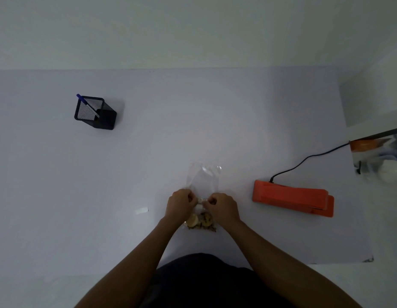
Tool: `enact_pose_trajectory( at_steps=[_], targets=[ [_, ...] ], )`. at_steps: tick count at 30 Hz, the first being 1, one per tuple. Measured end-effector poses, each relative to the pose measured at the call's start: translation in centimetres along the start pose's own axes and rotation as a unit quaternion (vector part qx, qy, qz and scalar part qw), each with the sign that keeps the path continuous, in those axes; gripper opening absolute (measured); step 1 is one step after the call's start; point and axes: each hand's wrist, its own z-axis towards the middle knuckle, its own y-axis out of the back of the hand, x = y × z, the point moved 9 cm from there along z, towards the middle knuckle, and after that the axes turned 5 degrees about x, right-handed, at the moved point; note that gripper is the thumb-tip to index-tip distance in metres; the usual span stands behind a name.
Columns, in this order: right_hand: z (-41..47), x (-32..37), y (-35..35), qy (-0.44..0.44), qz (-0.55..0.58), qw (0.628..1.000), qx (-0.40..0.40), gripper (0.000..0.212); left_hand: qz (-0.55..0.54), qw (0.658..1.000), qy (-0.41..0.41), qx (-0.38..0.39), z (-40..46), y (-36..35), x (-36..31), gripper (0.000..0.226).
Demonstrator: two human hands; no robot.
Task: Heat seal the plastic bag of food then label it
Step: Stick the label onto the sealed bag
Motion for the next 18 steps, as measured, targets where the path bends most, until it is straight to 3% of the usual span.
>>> enact_pose_trajectory(
  at_steps=[18],
  targets=[
    [-0.08, 0.26, -0.37, 0.003, -0.028, 0.999, 0.015, 0.030, -0.003, 1.000, -0.004, -0.015, -0.17, -0.65, 0.21, 0.020]
  ],
)
